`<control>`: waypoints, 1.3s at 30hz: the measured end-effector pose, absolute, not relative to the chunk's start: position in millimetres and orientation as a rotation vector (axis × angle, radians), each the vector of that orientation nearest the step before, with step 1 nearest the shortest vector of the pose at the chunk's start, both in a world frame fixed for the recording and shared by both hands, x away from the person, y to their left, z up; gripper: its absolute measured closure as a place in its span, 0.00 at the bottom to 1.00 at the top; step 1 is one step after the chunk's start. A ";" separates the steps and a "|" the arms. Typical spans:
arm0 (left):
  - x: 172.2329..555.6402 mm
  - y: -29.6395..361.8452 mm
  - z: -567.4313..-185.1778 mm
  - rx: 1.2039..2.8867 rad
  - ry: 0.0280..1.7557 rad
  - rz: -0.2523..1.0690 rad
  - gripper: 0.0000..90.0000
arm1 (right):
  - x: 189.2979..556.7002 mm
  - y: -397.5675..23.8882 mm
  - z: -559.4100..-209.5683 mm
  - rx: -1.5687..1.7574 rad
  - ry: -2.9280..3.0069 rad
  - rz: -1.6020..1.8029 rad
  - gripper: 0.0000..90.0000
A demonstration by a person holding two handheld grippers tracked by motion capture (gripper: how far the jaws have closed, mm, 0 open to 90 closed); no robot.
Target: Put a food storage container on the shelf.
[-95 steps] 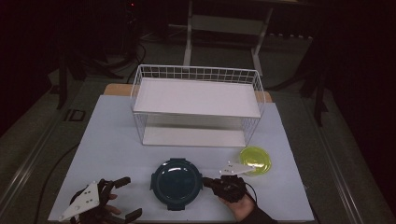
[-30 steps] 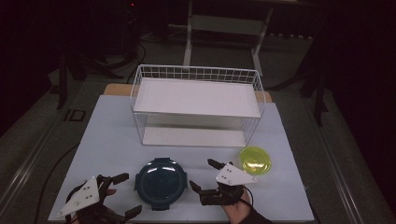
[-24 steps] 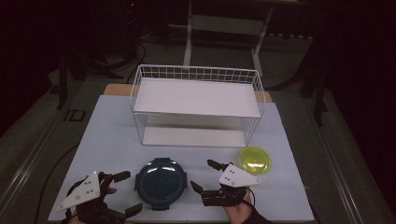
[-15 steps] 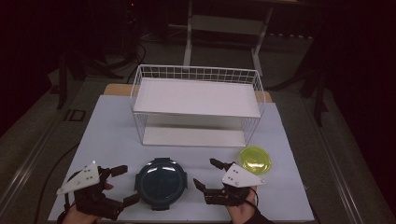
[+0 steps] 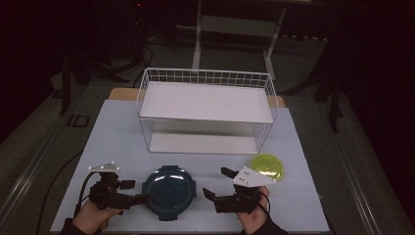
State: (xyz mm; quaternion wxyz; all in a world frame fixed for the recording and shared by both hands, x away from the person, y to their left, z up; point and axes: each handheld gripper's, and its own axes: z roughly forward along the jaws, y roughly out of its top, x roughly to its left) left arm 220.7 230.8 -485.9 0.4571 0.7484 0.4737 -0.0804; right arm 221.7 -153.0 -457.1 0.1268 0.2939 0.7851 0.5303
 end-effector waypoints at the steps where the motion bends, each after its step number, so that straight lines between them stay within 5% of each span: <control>1: 223.6 232.3 -488.6 1.835 1.192 -0.226 0.02 | 221.4 -152.0 -457.9 0.860 2.284 1.530 0.12; 6: 232.9 236.4 -499.0 1.789 1.260 -0.304 0.07 | 222.0 -147.4 -460.9 0.905 2.293 1.537 0.12; 20: 245.6 247.0 -522.3 1.645 1.403 -0.518 0.51 | 226.8 -139.9 -469.2 0.965 2.380 1.533 0.15; 39: 252.3 249.8 -531.1 1.629 1.337 -0.653 0.58 | 229.3 -139.8 -476.2 1.053 2.431 1.528 0.23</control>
